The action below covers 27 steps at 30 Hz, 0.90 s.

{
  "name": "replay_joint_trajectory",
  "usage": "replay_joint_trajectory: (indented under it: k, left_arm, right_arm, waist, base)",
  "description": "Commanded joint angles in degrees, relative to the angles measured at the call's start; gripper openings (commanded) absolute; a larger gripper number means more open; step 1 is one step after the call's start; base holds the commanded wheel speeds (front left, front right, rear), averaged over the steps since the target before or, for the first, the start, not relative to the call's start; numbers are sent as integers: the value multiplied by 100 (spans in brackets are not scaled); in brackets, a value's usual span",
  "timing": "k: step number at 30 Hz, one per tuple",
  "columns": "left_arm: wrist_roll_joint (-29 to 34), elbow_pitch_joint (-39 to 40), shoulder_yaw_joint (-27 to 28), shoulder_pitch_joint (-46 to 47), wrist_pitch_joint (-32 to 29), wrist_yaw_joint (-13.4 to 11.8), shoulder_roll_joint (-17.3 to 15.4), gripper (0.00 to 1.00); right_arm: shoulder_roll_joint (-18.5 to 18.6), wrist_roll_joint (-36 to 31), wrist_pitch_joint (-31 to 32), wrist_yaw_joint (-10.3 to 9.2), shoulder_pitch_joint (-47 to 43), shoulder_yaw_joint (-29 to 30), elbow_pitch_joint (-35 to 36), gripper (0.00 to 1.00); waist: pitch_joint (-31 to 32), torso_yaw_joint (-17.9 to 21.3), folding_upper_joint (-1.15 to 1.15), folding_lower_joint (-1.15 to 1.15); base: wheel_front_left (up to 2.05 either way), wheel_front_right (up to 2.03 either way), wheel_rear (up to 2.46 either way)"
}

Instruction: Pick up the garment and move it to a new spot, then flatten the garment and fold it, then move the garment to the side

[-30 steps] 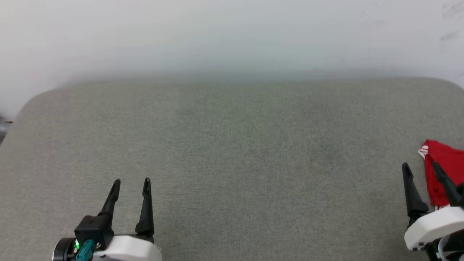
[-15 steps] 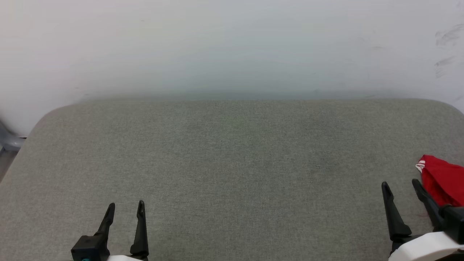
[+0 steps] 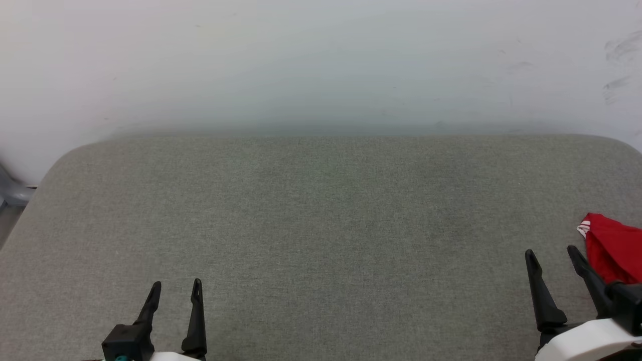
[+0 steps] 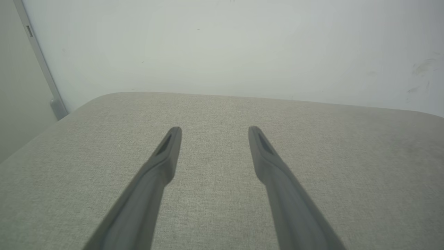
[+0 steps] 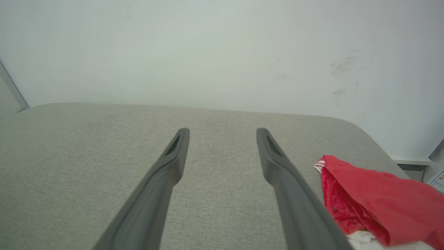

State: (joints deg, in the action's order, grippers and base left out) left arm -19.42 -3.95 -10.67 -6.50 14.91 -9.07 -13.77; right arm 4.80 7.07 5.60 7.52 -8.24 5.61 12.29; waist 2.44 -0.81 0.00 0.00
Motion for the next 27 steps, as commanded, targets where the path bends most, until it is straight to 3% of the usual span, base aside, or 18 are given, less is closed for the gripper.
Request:
replay_joint_trajectory:
  k: [1, 2, 5, 27]
  left_arm:
    - [12, -10, 1, 61, 38, 3, -29, 100]
    - [1, 2, -1, 7, -1, 2, -11, 0]
    - [-54, -106, -15, -50, -27, 13, 35, 0]
    - [-2148, -375, 411, 344, -569, 473, 276, 0]
  right_arm:
    - [-29, 16, -25, -6, -3, 6, -12, 100]
    - [-3, 4, -4, 0, 2, 5, -8, 0]
    - [-10, 57, 5, 0, 9, 4, -177, 0]
    - [-61, 2442, 32, -1, 427, 32, -853, 0]
  waist:
    - [-3, 1, 0, 0]
    - [-4, 1, 0, 0]
    - [-7, 3, 0, 0]
    - [-51, 17, 0, 0]
  base:
    - [0, 0, 0]
    - [0, 0, 0]
    - [0, 0, 0]
    - [0, 0, 0]
